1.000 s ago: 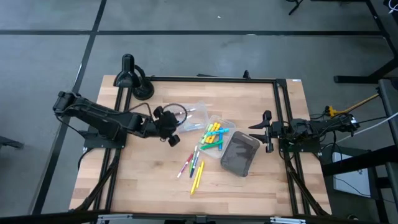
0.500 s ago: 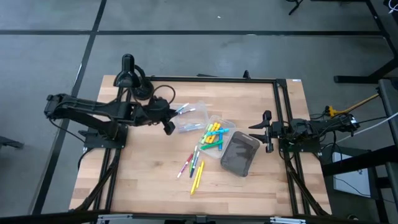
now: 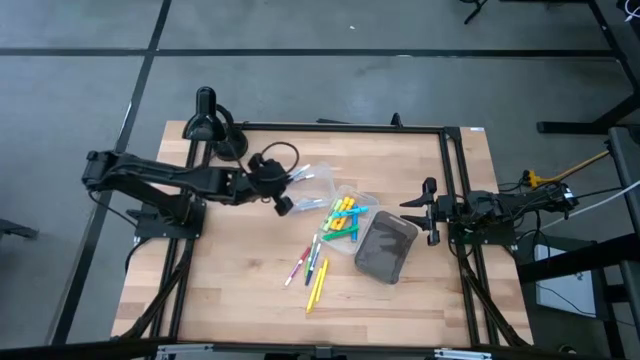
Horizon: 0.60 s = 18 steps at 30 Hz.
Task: Pick & Place Markers
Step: Put the light blue marker pen into the left transparent bin
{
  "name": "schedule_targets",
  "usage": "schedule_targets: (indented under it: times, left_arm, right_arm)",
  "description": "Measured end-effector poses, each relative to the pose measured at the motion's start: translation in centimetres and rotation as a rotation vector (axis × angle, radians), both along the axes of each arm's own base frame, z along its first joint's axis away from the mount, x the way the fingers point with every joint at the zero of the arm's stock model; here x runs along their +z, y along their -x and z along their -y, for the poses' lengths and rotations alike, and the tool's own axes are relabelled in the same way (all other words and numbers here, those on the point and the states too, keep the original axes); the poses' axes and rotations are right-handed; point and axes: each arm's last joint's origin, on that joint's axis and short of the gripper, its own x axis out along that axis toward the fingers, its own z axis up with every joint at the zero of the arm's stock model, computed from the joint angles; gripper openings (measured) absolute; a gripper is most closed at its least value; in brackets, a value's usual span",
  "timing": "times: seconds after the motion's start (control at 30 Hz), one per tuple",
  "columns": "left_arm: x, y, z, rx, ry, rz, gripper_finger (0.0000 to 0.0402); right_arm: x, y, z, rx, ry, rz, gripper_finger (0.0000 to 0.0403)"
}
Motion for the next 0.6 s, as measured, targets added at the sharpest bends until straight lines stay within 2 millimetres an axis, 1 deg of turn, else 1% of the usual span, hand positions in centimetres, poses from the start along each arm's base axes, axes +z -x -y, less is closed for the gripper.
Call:
schedule_targets:
  times: [0.17, 0.3, 0.4, 0.6]
  left_arm:
    - [-1.1, -2.2, 0.3, -0.1, -0.112, -0.03, 0.0029]
    - [-2.0, -3.6, 0.6, -0.162, -0.211, -0.066, 0.0029]
    - [-2.7, -4.2, 0.9, -0.207, -0.263, -0.118, 0.0029]
    - [-3.7, -4.6, 0.9, -0.261, -0.312, -0.195, 0.0029]
  right_arm:
    - [0.0, 0.0, 0.0, 0.0, 0.0, 0.0, 0.0152]
    - [0.0, 0.0, 0.0, 0.0, 0.0, 0.0, 0.0152]
    - [0.0, 0.0, 0.0, 0.0, 0.0, 0.0, 0.0152]
    - [0.0, 0.0, 0.0, 0.0, 0.0, 0.0, 0.0152]
